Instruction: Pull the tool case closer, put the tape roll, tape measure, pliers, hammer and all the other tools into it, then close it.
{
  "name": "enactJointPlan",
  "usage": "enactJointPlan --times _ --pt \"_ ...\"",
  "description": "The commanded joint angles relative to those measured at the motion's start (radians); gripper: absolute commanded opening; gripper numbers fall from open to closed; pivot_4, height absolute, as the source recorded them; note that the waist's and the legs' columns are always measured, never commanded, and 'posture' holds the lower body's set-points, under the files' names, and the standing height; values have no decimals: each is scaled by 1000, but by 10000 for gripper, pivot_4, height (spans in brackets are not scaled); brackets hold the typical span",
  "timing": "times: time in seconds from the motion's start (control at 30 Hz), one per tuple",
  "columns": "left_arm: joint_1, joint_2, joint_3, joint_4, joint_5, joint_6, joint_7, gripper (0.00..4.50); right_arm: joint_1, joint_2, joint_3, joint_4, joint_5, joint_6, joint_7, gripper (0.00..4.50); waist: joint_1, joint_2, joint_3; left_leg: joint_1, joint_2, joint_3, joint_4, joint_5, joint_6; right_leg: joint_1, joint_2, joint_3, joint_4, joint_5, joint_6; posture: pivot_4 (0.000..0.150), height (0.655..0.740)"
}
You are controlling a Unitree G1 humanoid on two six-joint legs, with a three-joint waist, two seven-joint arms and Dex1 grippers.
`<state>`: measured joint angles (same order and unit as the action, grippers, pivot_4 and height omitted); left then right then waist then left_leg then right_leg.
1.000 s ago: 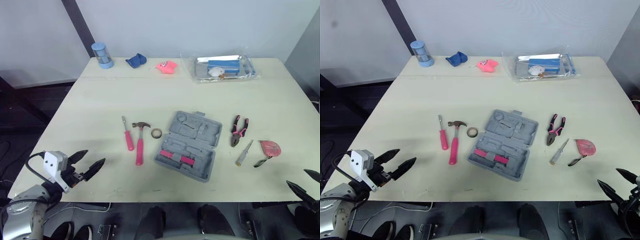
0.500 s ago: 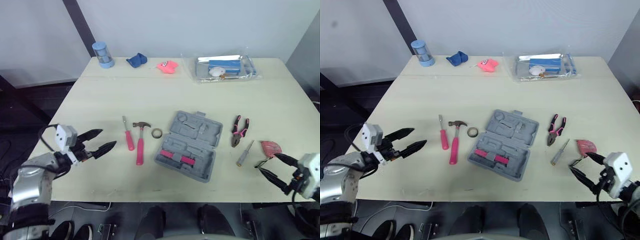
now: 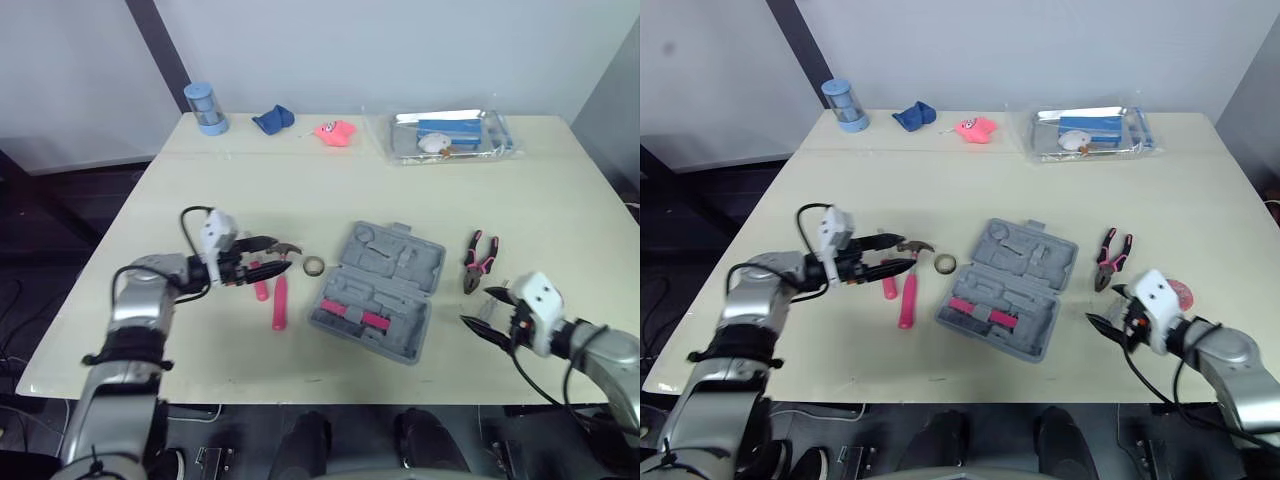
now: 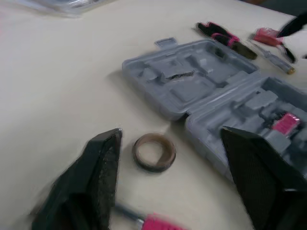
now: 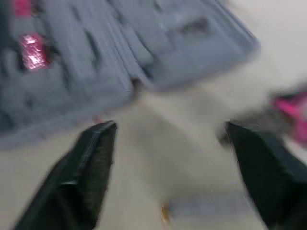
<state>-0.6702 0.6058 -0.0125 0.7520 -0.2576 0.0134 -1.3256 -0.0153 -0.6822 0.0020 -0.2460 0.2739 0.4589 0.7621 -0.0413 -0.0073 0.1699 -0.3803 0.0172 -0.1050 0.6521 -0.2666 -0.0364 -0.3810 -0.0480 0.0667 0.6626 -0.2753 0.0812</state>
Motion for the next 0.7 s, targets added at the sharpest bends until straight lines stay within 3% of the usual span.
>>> enactJointPlan --times 0.03,0.13,0.2,0.23,0.7 --pt "-66 -15 -22 120 50 -75 -24 18656 -41 1 33 15 -30 37 -16 22989 -1 0 0 0 0 0 0 0 0 0 0 0 0 0 0 1500 7400" --pt "-131 -44 -54 243 113 -130 -27 10031 -90 2 89 43 -69 74 -21 13717 -2 0 0 -1 0 0 0 0 0 -1 0 0 0 0 0 1500 7400" --pt "-164 -63 -63 306 143 -162 -24 1556 -118 7 117 60 -90 80 -24 4829 -2 0 0 -1 0 -1 0 0 0 -1 0 0 0 0 0 1500 7400" --pt "-180 -74 -70 336 162 -181 -15 0 -135 9 134 69 -102 85 -23 391 -2 0 0 -1 0 -1 0 0 0 -1 0 0 0 0 0 1500 7400" --pt "-286 -156 -84 505 295 -233 76 0 -206 67 218 106 -169 103 -32 391 -2 -1 0 -2 -1 -4 0 0 0 -2 0 -2 1 0 0 1500 7400"
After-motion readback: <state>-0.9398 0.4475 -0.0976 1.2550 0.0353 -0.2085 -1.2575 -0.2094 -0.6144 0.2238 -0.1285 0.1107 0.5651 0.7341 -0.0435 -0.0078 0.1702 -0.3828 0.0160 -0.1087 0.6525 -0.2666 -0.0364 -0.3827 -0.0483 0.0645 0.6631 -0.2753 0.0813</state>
